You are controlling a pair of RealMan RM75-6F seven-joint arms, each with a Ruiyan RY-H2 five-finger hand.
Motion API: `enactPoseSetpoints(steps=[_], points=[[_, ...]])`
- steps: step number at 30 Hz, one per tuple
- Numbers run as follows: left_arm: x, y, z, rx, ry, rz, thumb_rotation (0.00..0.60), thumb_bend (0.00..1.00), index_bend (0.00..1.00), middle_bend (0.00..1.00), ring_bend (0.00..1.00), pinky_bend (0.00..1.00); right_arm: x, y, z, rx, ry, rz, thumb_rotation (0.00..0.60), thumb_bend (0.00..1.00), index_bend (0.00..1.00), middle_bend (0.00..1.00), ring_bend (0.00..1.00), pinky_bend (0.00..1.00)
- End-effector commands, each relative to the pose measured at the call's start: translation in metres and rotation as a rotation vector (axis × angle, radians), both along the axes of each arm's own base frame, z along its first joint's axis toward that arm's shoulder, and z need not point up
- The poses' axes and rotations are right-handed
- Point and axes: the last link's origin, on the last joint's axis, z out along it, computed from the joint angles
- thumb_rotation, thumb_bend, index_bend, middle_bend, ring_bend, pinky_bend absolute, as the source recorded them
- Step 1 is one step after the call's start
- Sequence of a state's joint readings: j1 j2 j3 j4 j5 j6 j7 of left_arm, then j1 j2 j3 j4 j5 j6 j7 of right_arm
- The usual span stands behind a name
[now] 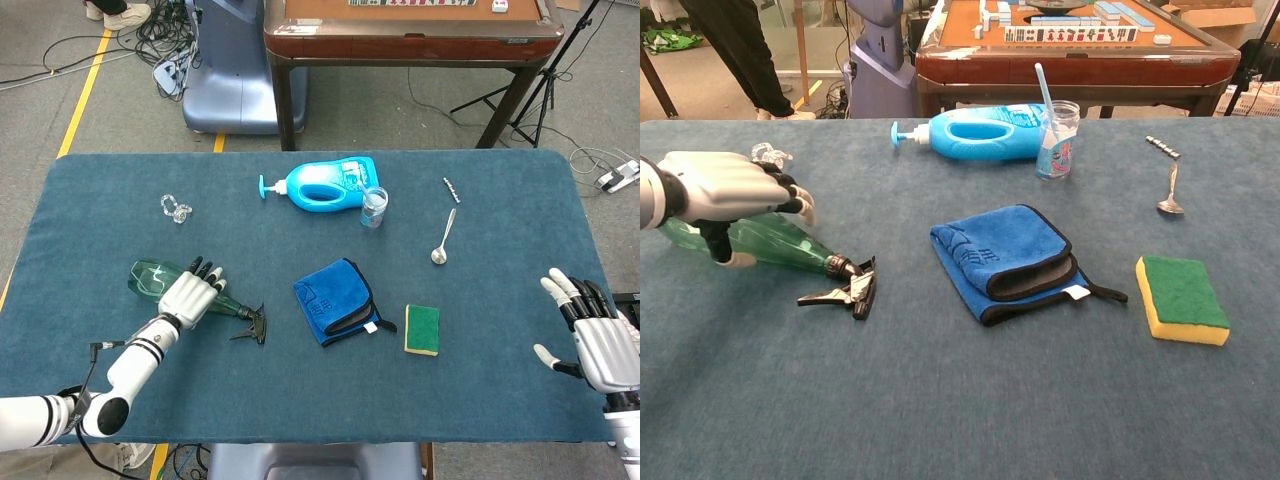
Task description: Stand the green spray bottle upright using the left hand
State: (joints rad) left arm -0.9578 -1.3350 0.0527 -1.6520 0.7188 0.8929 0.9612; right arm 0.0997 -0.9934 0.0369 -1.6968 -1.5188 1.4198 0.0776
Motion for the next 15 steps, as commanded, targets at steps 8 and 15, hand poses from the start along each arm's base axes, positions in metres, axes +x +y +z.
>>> enactPoseSetpoints(steps=[8,15], points=[[0.01,-0.0004,-0.0124,0.02,0.007,-0.004,0.6,0.36,0.26,0.17,0.0,0.0,-0.0026,0.0017,0.0009,-0.002,-0.003,-0.007,0.6,0.2,0.09,0.06,0.0,0.0],[0.0063,0.004,-0.0147,0.055,0.001,0.0,0.6,0.36,0.36,0.28,0.07,0.0,-0.0038,0.0024,0.0017,-0.005,-0.004,-0.009,0.6,0.2,0.09,0.06,0.0,0.0]])
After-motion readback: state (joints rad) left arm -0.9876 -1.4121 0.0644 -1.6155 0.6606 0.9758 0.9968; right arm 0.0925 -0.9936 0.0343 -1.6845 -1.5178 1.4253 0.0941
